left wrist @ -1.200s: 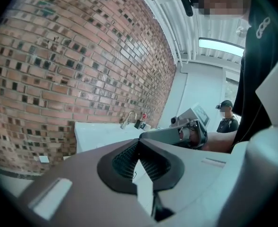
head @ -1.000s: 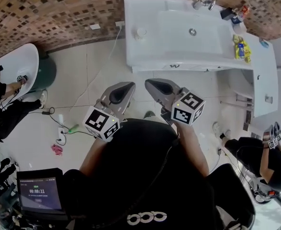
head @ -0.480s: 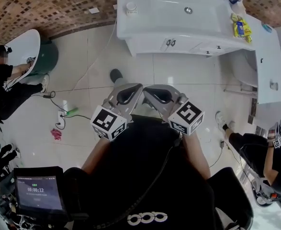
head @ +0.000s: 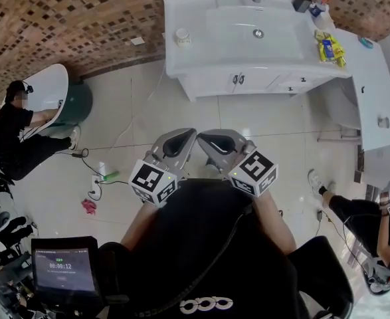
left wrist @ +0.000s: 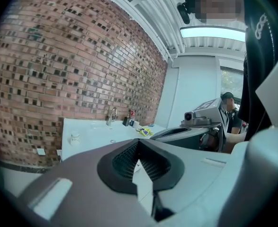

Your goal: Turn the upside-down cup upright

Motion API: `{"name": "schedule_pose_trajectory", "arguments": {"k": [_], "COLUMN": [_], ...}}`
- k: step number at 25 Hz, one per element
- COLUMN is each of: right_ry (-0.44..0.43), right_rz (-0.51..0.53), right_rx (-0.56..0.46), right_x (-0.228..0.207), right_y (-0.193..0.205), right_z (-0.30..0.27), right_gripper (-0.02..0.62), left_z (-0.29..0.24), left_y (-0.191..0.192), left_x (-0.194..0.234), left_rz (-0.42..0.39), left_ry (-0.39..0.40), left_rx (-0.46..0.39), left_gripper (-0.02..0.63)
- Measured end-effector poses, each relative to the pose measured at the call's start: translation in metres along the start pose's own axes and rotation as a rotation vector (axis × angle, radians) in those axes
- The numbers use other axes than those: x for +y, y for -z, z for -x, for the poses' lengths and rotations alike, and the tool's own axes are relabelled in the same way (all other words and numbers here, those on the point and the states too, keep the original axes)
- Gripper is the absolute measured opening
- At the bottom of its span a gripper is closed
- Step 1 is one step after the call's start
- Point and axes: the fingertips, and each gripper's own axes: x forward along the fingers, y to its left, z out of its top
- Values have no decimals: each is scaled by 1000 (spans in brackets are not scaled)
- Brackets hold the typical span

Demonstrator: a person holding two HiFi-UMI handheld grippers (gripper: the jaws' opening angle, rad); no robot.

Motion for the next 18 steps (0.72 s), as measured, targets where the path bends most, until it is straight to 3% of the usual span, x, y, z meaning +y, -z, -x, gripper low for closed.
{"name": "schedule_pose_trajectory", "arguments": {"k": [18], "right_ry": [42], "right_rz": [-17], "right_rx": [11], "right_x": [-5], "right_y": [-2], "right_z": [0], "right_gripper": [-8], "left_z": [-4], "left_y": [-1], "left_x": [2], "left_rz": [-10], "left_ry": [4], "left_rx": [-8], "left_gripper": [15]}}
